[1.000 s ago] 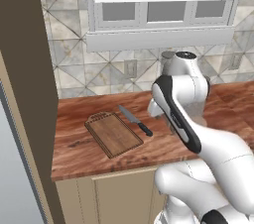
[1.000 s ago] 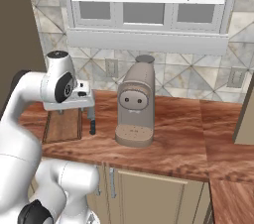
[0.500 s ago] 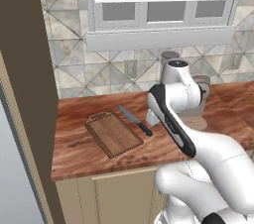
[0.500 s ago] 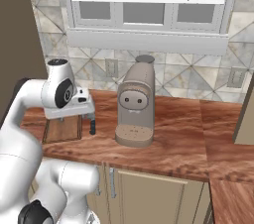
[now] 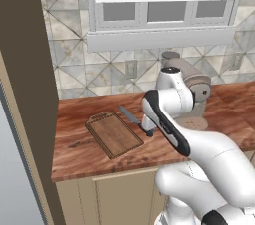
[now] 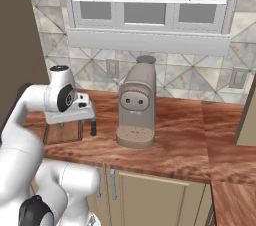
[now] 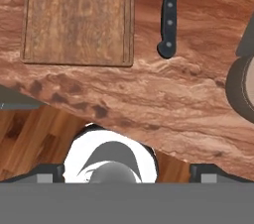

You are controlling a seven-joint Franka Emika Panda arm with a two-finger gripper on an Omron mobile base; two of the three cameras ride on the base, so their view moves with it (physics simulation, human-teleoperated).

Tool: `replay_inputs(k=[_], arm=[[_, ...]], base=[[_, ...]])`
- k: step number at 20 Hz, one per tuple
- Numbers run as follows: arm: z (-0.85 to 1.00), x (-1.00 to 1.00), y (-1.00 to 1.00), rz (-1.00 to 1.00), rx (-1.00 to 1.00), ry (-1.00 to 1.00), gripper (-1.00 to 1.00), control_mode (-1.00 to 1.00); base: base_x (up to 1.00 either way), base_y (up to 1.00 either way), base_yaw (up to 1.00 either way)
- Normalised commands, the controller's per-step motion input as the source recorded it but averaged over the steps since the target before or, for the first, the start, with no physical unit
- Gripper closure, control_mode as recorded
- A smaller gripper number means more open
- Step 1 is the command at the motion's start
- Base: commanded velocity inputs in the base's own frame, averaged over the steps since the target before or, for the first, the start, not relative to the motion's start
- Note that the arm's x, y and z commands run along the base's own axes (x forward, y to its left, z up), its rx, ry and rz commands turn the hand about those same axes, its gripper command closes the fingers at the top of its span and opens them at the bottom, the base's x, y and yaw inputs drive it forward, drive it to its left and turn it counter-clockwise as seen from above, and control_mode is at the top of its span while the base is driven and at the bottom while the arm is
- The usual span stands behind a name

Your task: Move the cutting board and knife to the sink. Then move spray from the cabinet to the counter.

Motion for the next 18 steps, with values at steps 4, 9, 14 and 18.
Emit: replay_inputs(k=[4, 9, 14, 18], arm=[[-0.21, 0.23, 0.03, 0.01, 0.0, 0.05, -1.0, -1.0], [-0.09, 0.18, 0.01, 0.01, 0.0, 0.05, -1.0, -1.0], [-0.15, 0.29, 0.0, 0.01, 0.0, 0.05, -1.0, -1.0], [-0.22, 0.34, 0.0, 0.0, 0.0, 0.0, -1.0, -1.0]], base=[[0.0, 0.0, 0.0], [0.0, 0.0, 0.0], [0.0, 0.0, 0.0], [0.0, 0.0, 0.0]])
